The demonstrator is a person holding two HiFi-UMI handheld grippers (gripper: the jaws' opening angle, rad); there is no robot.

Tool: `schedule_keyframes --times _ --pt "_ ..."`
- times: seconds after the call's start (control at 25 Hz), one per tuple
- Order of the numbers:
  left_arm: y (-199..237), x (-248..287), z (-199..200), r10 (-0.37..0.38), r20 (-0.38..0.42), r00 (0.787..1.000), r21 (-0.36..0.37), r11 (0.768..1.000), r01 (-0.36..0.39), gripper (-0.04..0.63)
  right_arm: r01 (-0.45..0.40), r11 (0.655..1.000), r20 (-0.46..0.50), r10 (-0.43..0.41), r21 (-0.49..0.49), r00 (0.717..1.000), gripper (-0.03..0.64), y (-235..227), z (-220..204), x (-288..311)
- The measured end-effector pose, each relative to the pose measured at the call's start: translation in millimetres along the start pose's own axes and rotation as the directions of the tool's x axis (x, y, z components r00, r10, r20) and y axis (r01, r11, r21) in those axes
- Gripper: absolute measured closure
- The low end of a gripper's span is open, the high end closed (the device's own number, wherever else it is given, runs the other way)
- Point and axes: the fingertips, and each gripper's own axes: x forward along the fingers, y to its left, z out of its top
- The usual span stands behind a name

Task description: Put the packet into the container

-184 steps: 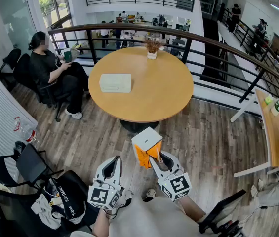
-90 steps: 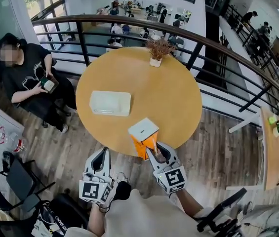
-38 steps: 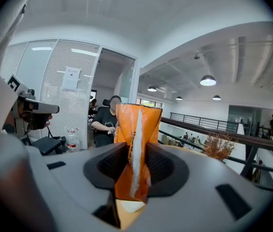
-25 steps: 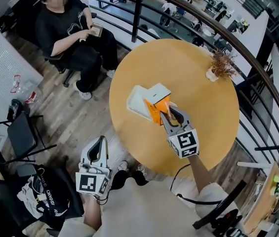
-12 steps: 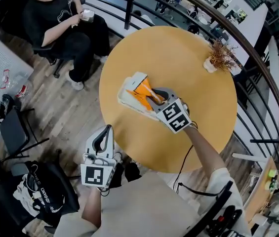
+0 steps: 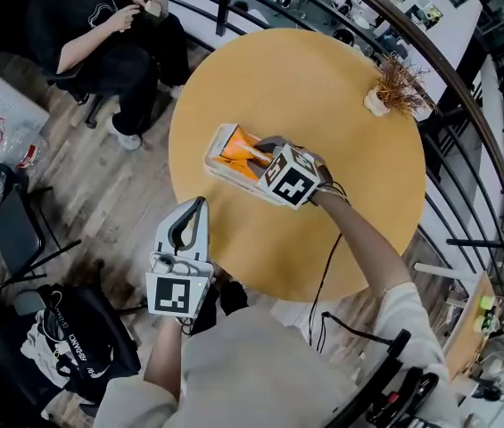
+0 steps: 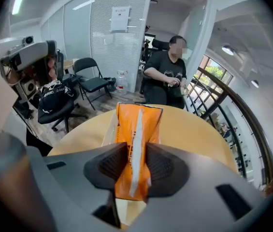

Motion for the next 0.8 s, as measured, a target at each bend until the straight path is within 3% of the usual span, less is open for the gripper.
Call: schedule_keyframes --times 0.08,0.2,0.36,0.64,0.8 --pt "-1 1 0 -0.009 -0.003 1.0 0.013 1.0 0.009 0.591 -0.027 0.999 -0.061 0.026 -0.017 0.998 0.494 2 -1 10" --pt "0 1 2 0.015 0.022 1.0 -0.039 0.999 -0.014 0.591 -0.066 0.997 -0.148 0.06 -0.035 0.987 0.494 3 -2 27" --pt "-3 0 2 0.024 0.028 0.999 -0.041 0.999 -0.023 0.591 -0.115 0.991 -0.244 0.096 -0.066 0.965 0.494 9 -9 44" --pt "5 -7 0 0.048 0.024 0.999 -0.063 0.997 -0.046 0.591 -0.141 0.989 -0.302 0.12 -0.048 0.946 0.494 10 -21 66" --pt "14 -10 1 0.058 0.017 0.998 -0.072 0.996 -0.056 0.591 -0.144 0.989 -0.288 0.132 -0.021 0.949 0.492 9 -21 68"
